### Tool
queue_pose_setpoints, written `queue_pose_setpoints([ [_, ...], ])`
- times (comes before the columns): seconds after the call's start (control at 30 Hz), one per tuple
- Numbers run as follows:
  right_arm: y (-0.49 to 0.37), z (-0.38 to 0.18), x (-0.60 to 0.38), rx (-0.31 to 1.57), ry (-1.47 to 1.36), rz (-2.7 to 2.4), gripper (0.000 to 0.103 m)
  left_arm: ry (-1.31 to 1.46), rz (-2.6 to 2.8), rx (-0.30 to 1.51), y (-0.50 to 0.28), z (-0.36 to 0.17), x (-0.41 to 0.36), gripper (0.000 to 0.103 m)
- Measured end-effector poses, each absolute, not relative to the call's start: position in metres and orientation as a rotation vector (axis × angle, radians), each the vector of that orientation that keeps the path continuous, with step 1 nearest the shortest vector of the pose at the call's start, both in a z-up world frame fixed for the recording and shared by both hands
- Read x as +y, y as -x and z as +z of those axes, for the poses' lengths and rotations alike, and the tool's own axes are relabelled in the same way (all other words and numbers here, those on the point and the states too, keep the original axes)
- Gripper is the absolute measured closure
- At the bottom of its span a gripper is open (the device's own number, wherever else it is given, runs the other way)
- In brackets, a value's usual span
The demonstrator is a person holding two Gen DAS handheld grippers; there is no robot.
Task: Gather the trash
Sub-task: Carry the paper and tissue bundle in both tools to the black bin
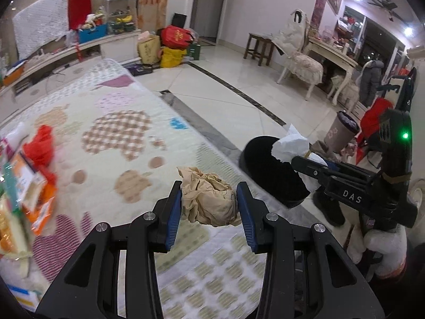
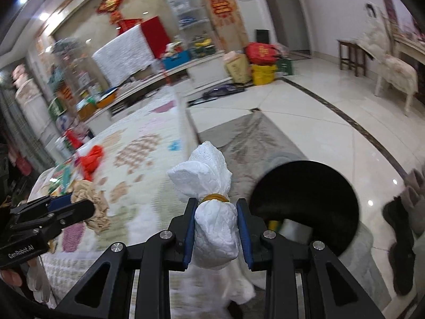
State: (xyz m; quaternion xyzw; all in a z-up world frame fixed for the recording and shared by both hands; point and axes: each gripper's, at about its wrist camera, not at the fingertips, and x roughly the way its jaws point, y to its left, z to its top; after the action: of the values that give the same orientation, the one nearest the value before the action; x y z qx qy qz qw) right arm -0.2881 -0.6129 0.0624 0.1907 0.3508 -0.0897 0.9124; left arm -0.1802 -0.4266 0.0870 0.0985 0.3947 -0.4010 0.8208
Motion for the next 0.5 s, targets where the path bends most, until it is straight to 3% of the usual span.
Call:
queue_pose_setpoints([
  [0.5,0.323,0.039,-0.702,0.75,-0.492,-0.375,0.075,-0.191,-0.999,0.915,0.181,0.066,-0.54,0.062],
])
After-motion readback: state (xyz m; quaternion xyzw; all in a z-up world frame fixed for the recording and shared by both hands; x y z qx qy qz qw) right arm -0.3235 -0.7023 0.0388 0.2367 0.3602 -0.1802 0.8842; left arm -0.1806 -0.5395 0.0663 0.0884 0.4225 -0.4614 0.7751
